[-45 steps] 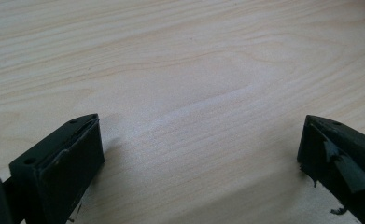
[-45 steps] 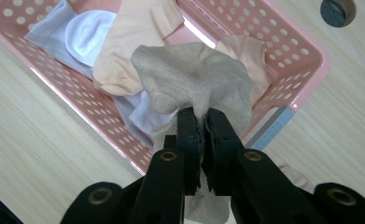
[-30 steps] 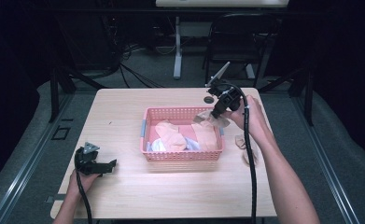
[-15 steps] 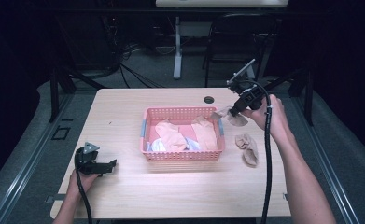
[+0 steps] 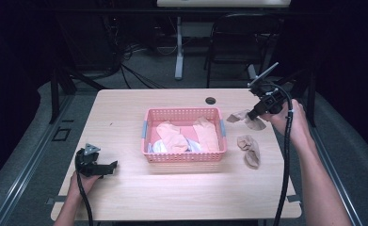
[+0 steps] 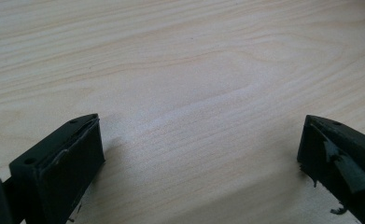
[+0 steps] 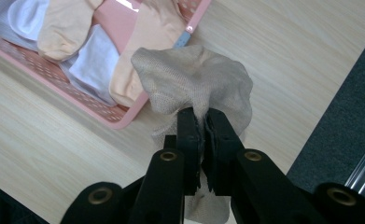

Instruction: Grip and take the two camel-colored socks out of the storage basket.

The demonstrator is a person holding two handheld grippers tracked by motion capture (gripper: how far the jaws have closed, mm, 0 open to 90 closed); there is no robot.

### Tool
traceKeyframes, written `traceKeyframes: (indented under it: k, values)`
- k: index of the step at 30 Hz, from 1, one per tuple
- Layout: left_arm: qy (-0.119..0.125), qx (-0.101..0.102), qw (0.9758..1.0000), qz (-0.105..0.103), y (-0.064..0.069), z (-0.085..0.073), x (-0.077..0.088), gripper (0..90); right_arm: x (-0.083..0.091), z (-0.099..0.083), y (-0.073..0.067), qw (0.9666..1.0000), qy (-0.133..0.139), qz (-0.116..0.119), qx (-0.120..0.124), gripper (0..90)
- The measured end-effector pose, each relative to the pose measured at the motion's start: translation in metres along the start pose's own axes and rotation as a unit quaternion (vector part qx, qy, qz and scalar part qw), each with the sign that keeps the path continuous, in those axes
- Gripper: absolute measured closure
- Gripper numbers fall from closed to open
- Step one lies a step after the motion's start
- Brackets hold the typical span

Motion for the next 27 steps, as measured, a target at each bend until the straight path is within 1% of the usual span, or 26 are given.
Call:
traceKeyframes:
  k: [5,6,8,10,11,14,15,17,19,20,21,22,23,26,27]
  values:
    - [0.0,0.001,1.0,0.0,0.0,0.0,0.0,0.0,0.001,-0.011,0.009,0.9999,-0.011,0.001,-0.011,85.2]
    - [0.0,0.0,1.0,0.001,0.0,0.0,0.0,0.1,0.0,-0.014,0.012,0.9998,-0.01,0.002,-0.017,85.2]
    - [0.0,0.001,1.0,0.001,0.0,0.0,0.0,0.0,0.0,-0.016,0.014,0.9997,-0.01,0.002,-0.021,85.2]
    - [0.0,0.0,1.0,0.001,0.0,0.0,0.0,0.0,-0.001,-0.019,0.017,0.9996,-0.015,0.003,-0.022,85.2]
    - [0.0,0.0,1.0,0.0,0.0,0.0,0.0,0.0,-0.003,-0.02,0.018,0.9995,-0.011,0.002,-0.029,85.2]
    - [0.0,0.0,1.0,0.001,0.0,0.0,0.0,0.0,-0.006,-0.025,0.021,0.9994,-0.018,0.001,-0.03,85.2]
    - [0.0,0.001,1.0,0.0,0.0,0.0,0.0,0.0,-0.008,-0.025,0.021,0.9994,-0.014,0.0,-0.033,85.2]
    - [0.0,0.0,1.0,0.0,0.0,0.0,0.0,0.0,-0.012,-0.028,0.022,0.9992,-0.02,0.003,-0.035,85.2]
    - [0.0,0.0,1.0,0.0,0.0,0.0,0.0,0.0,-0.019,-0.032,0.023,0.9992,-0.022,0.004,-0.034,85.1]
    - [0.0,0.0,1.0,0.0,0.0,0.0,0.0,0.0,-0.022,-0.033,0.023,0.999,-0.023,0.004,-0.038,85.1]
    - [0.0,0.0,1.0,0.0,0.0,0.0,0.0,0.0,-0.022,-0.033,0.023,0.999,-0.023,0.004,-0.038,85.1]
    - [0.0,0.0,1.0,0.0,0.0,0.0,0.0,0.0,-0.026,-0.035,0.024,0.9989,-0.027,0.006,-0.039,85.1]
    - [0.0,0.0,1.0,0.0,0.0,0.0,0.0,0.0,-0.031,-0.037,0.024,0.9988,-0.031,0.009,-0.038,85.1]
    - [0.0,0.0,1.0,0.0,0.0,0.0,0.0,0.0,-0.047,-0.042,0.025,0.9983,-0.034,0.009,-0.047,85.0]
    - [0.0,0.0,1.0,0.0,0.0,0.0,0.0,0.0,-0.055,-0.045,0.025,0.9981,-0.038,0.013,-0.047,85.0]
Point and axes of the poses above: each handheld gripper's, and its own axes: x roughly backward along the jaws, z roughly out of its top, y roughly to its right, the point moved 6 cm from there along -x, roughly forward along the jaws, and after that the axes turned 14 degrees about x, right-handed, at the moved point
